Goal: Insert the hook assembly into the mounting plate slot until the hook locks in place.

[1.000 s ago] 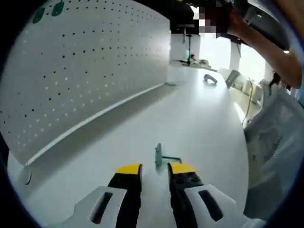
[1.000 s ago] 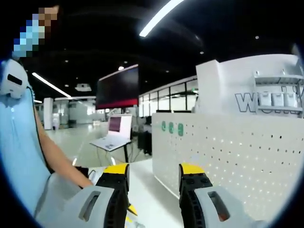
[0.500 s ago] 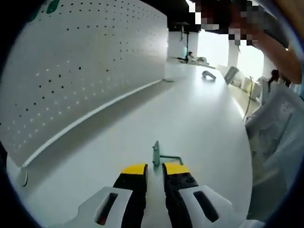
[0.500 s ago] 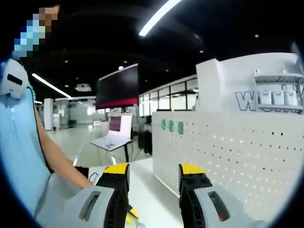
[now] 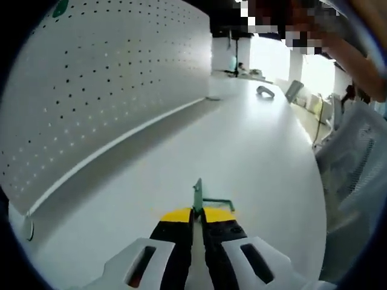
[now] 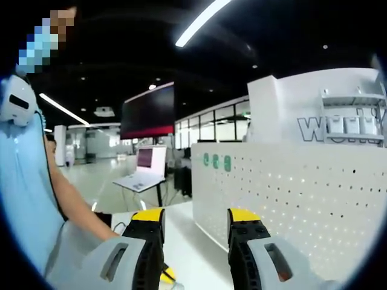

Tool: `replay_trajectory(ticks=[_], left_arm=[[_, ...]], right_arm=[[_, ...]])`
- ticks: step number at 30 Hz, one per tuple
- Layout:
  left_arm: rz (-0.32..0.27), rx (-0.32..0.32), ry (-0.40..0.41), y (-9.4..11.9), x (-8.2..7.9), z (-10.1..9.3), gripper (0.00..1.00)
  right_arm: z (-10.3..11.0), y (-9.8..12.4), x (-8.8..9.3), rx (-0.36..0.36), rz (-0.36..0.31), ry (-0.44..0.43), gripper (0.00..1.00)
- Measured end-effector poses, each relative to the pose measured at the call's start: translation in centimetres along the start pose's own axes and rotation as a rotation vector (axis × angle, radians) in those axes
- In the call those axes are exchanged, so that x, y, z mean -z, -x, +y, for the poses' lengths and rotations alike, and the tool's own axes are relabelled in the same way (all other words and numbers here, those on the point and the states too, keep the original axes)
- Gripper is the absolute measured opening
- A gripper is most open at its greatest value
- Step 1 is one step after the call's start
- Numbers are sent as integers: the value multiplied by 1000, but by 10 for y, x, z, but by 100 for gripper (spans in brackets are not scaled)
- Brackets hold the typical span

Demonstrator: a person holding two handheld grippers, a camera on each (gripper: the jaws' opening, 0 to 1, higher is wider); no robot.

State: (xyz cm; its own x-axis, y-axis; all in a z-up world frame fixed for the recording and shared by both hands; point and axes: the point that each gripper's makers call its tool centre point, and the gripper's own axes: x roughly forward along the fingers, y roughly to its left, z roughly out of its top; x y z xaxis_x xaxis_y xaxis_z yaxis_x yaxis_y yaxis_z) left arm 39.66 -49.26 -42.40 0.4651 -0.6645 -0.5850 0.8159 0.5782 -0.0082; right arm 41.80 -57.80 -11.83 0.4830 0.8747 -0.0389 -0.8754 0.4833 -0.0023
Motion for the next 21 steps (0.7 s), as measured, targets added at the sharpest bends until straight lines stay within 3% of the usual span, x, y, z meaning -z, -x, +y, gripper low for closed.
replay_trajectory(ticks=[21], left_arm=[[2,-13,-17,15,-5,5,3]], right_arm=[[13,-2,1,-13,-3,-4,40]])
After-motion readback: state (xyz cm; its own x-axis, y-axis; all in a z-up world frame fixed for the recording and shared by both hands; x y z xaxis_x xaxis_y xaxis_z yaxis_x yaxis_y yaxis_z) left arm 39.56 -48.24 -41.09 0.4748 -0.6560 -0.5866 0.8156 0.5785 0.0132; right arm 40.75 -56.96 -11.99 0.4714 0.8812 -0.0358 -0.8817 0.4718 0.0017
